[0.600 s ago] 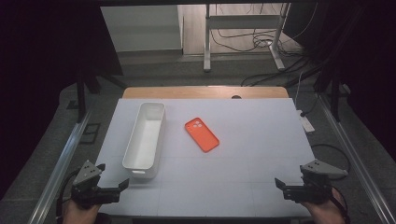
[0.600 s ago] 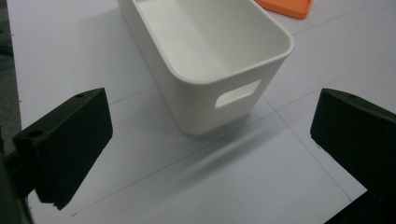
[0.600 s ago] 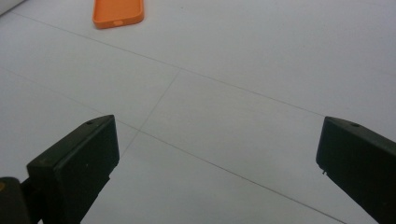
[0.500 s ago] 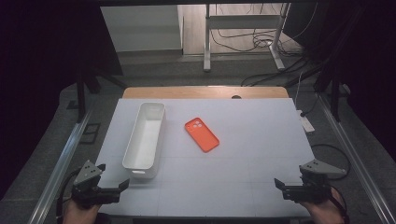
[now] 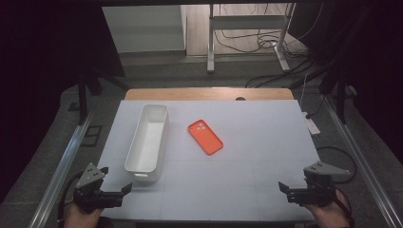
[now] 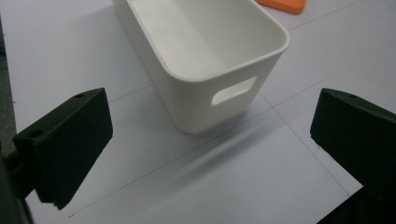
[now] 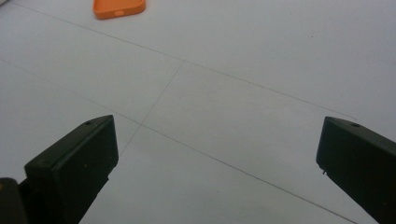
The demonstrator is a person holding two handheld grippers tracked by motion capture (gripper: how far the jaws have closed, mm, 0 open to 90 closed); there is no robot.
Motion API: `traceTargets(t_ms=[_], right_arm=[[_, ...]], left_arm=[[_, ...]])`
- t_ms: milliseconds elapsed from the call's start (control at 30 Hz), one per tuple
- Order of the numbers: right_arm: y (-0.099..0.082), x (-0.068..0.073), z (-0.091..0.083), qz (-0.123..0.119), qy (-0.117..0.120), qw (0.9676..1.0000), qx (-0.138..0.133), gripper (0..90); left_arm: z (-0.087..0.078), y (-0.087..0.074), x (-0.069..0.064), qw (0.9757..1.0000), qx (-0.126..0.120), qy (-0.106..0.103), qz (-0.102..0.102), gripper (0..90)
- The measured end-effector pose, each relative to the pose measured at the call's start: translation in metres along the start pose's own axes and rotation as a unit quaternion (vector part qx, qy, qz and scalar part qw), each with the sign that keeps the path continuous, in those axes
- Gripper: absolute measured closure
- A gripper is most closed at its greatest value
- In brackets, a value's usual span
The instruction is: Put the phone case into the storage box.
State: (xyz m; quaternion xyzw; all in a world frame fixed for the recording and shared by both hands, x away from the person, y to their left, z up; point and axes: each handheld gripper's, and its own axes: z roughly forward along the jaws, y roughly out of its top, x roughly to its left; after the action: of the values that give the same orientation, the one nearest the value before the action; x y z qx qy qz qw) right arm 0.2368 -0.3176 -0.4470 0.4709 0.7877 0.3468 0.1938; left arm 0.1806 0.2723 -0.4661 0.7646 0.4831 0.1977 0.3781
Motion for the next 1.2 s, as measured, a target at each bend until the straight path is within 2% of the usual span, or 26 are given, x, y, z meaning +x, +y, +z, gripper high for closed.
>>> traceTargets(t_ms=[567,833,1200], right_arm=[[0.003,0.001,0.004,-0.006,0.013,0.9999,0.007,0.0],[0.009,0.003,0.008,-0.017,0.02,0.9996,0.004,0.0],[0.017,0.005,0.011,-0.032,0.033,0.9989,0.002,0.0]], left_arm=[[0.0,-0.001,0.001,1.0,-0.004,-0.007,-0.004,0.5],[0.0,0.0,0.0,1.0,0.002,-0.007,0.005,0.6],[0.0,-0.001,0.0,1.0,0.003,-0.008,0.003,0.6]])
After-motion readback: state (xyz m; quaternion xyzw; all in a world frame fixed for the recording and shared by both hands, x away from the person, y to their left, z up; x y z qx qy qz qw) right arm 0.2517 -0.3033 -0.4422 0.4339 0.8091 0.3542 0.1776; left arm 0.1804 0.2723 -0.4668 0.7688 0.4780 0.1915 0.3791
